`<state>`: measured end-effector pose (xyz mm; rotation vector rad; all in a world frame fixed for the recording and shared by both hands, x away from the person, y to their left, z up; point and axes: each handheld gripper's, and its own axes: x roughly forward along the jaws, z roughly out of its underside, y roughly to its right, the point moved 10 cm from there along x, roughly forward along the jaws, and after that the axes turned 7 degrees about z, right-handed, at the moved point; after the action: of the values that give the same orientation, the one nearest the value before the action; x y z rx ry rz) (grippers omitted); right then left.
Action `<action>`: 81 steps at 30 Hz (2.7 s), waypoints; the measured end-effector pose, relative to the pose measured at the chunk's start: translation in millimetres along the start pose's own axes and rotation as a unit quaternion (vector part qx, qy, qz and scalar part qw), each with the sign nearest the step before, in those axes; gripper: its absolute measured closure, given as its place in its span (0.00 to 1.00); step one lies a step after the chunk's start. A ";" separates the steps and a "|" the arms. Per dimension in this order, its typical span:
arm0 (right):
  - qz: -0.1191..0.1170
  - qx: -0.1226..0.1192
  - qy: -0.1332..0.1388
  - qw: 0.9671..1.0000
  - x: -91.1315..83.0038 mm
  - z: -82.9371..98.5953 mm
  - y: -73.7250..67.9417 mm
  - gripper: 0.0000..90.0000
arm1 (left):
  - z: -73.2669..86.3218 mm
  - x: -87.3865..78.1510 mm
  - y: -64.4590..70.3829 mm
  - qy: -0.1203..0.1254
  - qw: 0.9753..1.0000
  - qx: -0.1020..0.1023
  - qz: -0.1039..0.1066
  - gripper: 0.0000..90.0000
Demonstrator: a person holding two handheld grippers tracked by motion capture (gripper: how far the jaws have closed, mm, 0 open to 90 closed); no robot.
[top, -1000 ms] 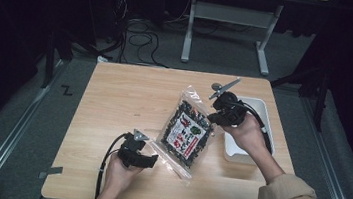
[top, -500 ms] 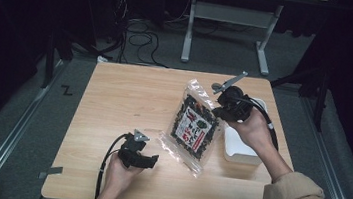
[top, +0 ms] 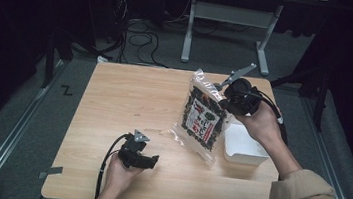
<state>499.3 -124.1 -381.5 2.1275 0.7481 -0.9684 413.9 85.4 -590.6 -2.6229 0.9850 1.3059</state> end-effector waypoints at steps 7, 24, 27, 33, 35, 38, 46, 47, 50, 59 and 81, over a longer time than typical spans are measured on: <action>0.010 -0.006 0.004 1.000 -6.7 -5.6 6.5 1.00 | -0.2 -0.1 -0.7 0.002 1.000 -0.001 -0.002 0.29; 0.054 0.024 0.014 0.998 -30.1 -0.8 45.7 1.00 | 1.1 1.1 0.8 -0.003 1.000 0.001 0.002 0.29; 0.059 0.030 0.017 0.998 -33.3 0.8 50.9 1.00 | 1.4 0.7 0.9 -0.003 1.000 0.002 0.002 0.29; 0.076 0.050 0.033 0.995 -45.9 5.0 68.4 1.00 | 1.9 1.7 1.1 -0.004 1.000 0.000 0.003 0.29; 0.078 0.052 0.032 0.995 -47.9 6.0 70.4 1.00 | 2.1 1.9 1.3 -0.005 1.000 0.001 0.003 0.29; 0.090 0.059 0.035 0.994 -54.9 10.5 79.6 1.00 | 2.1 1.4 1.7 -0.003 1.000 0.001 0.002 0.29; 0.099 0.080 0.042 0.991 -63.5 19.8 92.5 1.00 | 2.5 2.0 1.6 -0.004 1.000 0.001 0.003 0.29; 0.100 0.082 0.041 0.991 -64.2 20.9 93.4 1.00 | 2.6 1.9 1.8 -0.005 1.000 0.002 0.002 0.29; 0.107 0.082 0.040 0.990 -66.8 25.4 97.8 1.00 | 2.6 2.1 1.5 -0.004 1.000 0.001 0.002 0.29; 0.117 0.096 0.038 0.988 -73.3 38.1 110.4 1.00 | 2.3 1.6 0.5 -0.003 1.000 0.002 -0.002 0.29; 0.136 0.106 0.018 0.985 -73.3 67.6 127.0 1.00 | 1.4 0.7 1.7 0.004 1.000 -0.002 0.002 0.29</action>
<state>521.7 -269.0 -313.7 2.3599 0.3681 -0.8951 412.3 84.1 -591.6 -2.6327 0.9912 1.3011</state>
